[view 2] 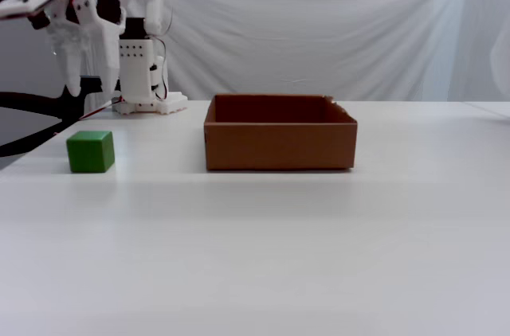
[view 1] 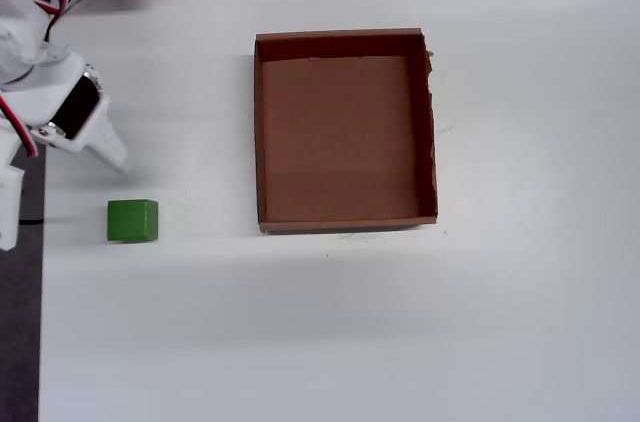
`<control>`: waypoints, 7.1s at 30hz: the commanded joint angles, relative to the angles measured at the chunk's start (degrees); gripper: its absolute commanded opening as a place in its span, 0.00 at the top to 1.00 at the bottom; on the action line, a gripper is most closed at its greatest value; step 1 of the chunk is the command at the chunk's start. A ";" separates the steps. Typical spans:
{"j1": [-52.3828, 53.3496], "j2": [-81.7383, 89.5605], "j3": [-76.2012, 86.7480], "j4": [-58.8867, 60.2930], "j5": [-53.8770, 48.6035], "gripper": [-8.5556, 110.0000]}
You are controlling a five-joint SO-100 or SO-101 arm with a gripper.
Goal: Grasp a green cube and put it in a box.
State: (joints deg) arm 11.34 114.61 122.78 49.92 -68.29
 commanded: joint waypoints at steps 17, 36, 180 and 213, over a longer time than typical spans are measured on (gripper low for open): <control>-2.55 -16.61 -18.90 2.20 -10.55 0.71; -4.83 -26.63 -21.45 -6.15 -10.63 0.71; -44.38 -29.53 -41.40 16.52 10.02 0.74; -2.81 62.14 47.46 8.53 12.30 0.74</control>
State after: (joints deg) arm 7.91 173.14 168.13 58.27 -56.25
